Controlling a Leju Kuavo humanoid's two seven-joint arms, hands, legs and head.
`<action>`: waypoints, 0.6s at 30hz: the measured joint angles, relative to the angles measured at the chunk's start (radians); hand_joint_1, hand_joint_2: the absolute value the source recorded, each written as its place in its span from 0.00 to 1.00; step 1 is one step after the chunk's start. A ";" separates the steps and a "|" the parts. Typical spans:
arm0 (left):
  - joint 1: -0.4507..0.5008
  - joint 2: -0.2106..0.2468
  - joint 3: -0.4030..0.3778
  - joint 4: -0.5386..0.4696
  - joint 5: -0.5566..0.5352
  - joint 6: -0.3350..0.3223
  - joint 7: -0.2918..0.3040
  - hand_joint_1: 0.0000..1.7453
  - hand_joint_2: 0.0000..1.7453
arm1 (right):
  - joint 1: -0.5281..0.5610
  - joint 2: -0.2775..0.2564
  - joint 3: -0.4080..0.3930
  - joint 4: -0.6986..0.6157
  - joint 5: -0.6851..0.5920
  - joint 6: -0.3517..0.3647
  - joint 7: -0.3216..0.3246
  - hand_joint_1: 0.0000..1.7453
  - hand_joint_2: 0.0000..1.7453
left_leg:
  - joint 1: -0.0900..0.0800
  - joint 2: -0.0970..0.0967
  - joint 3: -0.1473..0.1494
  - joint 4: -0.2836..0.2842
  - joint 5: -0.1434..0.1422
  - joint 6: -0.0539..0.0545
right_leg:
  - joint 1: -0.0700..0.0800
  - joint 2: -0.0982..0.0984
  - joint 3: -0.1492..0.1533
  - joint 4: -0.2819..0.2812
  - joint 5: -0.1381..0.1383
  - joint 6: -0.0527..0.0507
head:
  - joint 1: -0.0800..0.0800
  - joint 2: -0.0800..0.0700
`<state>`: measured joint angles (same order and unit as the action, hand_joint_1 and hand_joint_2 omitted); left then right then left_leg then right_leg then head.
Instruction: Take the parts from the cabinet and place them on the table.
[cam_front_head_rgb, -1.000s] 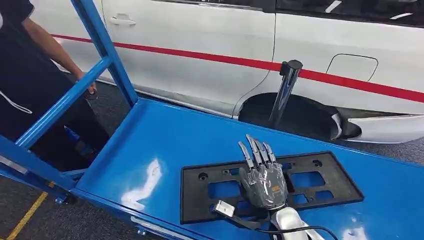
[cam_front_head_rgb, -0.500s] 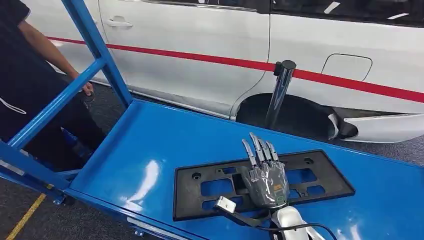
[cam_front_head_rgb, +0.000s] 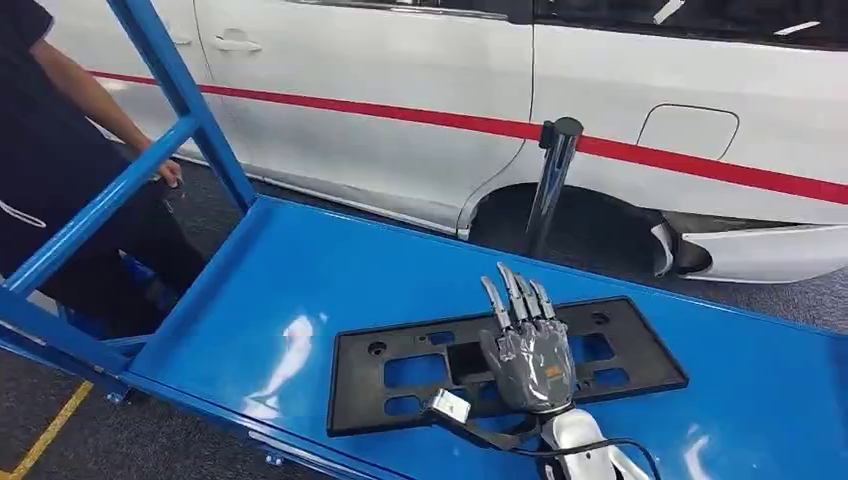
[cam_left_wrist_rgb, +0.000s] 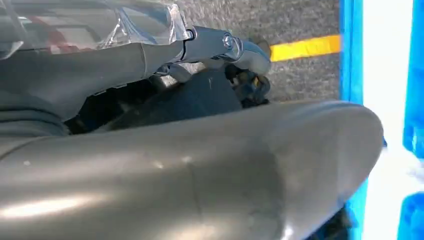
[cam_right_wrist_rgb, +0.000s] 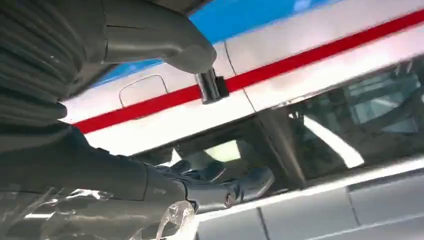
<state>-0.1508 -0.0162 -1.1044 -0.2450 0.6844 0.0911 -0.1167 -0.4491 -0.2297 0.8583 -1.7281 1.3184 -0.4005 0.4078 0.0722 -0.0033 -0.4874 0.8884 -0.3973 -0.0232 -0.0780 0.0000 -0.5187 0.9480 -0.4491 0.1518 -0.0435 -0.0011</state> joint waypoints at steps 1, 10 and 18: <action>-0.002 0.004 0.000 0.001 0.000 -0.001 0.000 0.00 0.00 | -0.006 0.005 0.003 -0.003 0.000 0.000 0.000 0.00 1.00 | 0.017 -0.004 -0.015 0.006 -0.004 -0.010 | 0.012 0.019 -0.011 0.042 0.012 -0.015 | 0.004 0.000; -0.016 -0.004 0.000 0.001 0.000 -0.005 -0.002 0.00 0.00 | -0.022 0.006 0.000 -0.010 0.000 0.003 -0.001 0.00 1.00 | 0.005 -0.001 -0.122 0.331 -0.247 -0.012 | 0.040 0.018 -0.079 0.028 0.049 -0.135 | -0.015 0.000; -0.015 -0.003 0.000 0.001 0.000 -0.005 0.001 0.00 0.00 | -0.018 0.002 0.000 0.000 -0.002 0.003 -0.001 0.00 1.00 | -0.042 0.002 0.105 0.026 -0.147 0.030 | 0.047 -0.001 -0.153 0.023 0.133 -0.093 | -0.013 0.000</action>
<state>-0.1662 -0.0187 -1.1044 -0.2438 0.6844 0.0866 -0.1156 -0.4668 -0.2274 0.8579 -1.7285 1.3165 -0.3979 0.4070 0.0303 -0.0010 -0.3820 0.9144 -0.5441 0.0073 -0.0307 -0.0014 -0.6718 0.9713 -0.3159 0.0584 -0.0561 -0.0008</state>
